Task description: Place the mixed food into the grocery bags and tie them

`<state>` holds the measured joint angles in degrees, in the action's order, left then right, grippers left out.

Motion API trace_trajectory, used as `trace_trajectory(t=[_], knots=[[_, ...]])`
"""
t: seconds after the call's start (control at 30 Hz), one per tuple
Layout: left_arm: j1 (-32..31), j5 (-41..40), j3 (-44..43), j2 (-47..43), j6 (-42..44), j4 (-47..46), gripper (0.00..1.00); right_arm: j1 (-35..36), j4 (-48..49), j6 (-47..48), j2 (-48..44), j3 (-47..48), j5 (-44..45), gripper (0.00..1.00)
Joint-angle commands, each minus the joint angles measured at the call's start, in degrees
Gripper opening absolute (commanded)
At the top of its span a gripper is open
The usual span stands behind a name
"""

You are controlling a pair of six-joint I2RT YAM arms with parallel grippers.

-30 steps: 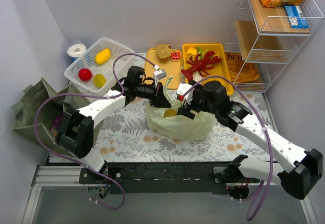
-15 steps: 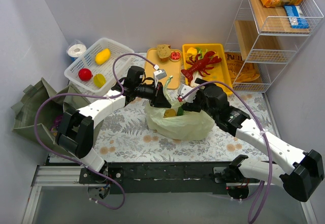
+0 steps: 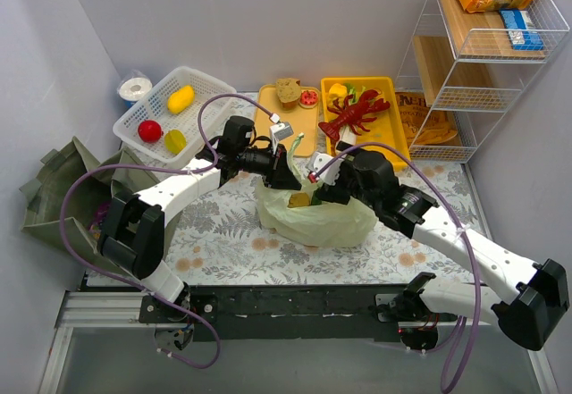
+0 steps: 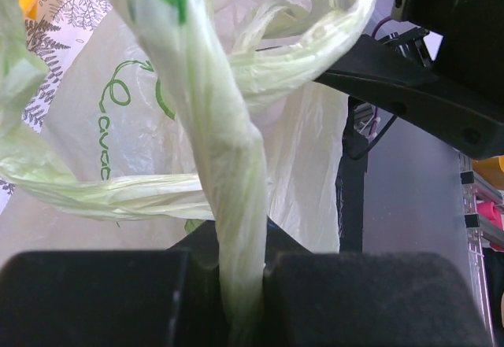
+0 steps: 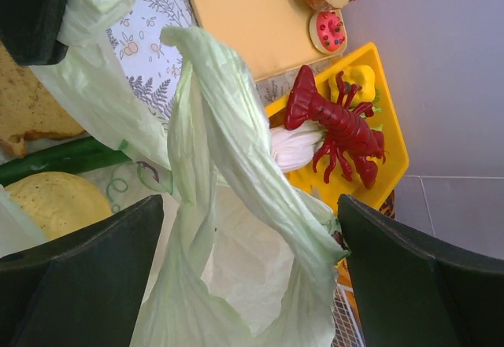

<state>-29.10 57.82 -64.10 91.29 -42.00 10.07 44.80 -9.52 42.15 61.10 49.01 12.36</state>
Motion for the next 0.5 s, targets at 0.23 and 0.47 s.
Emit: trace_trajectory(t=[0.23, 0.47], knots=[[0.2, 0.2, 0.5, -3.0, 0.5, -0.2, 0.0, 3.6, -6.7, 0.5, 5.8, 4.1, 15.5, 0.99], [0.2, -0.3, 0.7, -3.5, 0.7, -0.3, 0.0, 4.3, -4.5, 0.5, 7.6, 5.2, 23.8, 0.88]])
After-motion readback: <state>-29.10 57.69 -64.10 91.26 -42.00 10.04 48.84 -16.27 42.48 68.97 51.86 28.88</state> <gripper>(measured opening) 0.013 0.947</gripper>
